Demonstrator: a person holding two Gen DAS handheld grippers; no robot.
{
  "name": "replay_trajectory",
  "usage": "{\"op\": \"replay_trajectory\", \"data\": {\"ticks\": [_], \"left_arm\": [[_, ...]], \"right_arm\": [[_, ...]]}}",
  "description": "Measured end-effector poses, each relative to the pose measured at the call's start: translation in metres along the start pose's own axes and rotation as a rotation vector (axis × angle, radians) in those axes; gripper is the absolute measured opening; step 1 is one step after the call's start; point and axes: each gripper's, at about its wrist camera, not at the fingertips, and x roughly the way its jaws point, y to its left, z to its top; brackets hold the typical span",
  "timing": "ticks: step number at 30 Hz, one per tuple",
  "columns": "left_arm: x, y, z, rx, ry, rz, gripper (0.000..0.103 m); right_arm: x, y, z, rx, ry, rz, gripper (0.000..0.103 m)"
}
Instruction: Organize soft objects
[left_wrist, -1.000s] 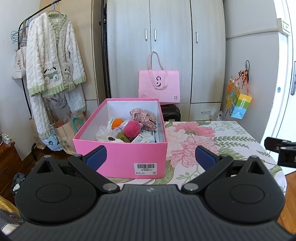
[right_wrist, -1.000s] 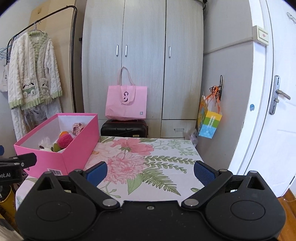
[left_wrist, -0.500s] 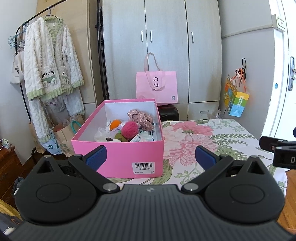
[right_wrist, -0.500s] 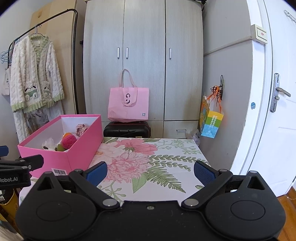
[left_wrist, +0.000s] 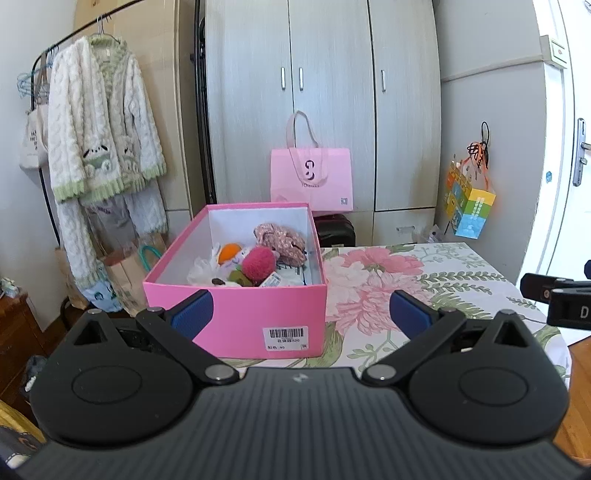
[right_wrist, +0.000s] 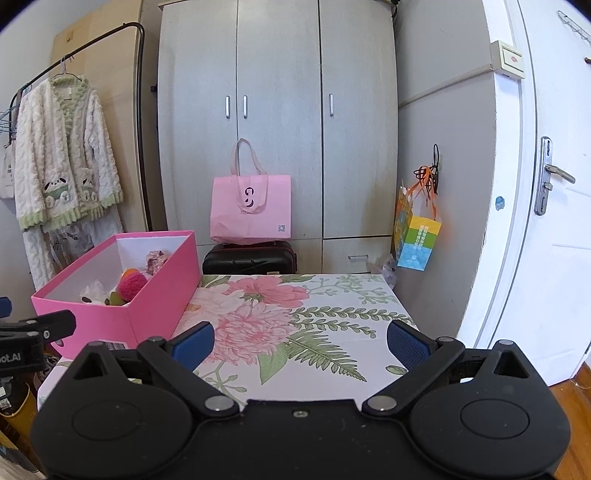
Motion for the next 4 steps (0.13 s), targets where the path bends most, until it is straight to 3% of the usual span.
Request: {"op": "replay_trajectory", "data": {"ticks": [4], "left_arm": [[-0.0017,-0.0017,0.0003,0.001,-0.006,0.002,0.103]], "right_arm": [[0.0014,-0.0017,-0.0007,0.006,0.008,-0.002,0.101]]}}
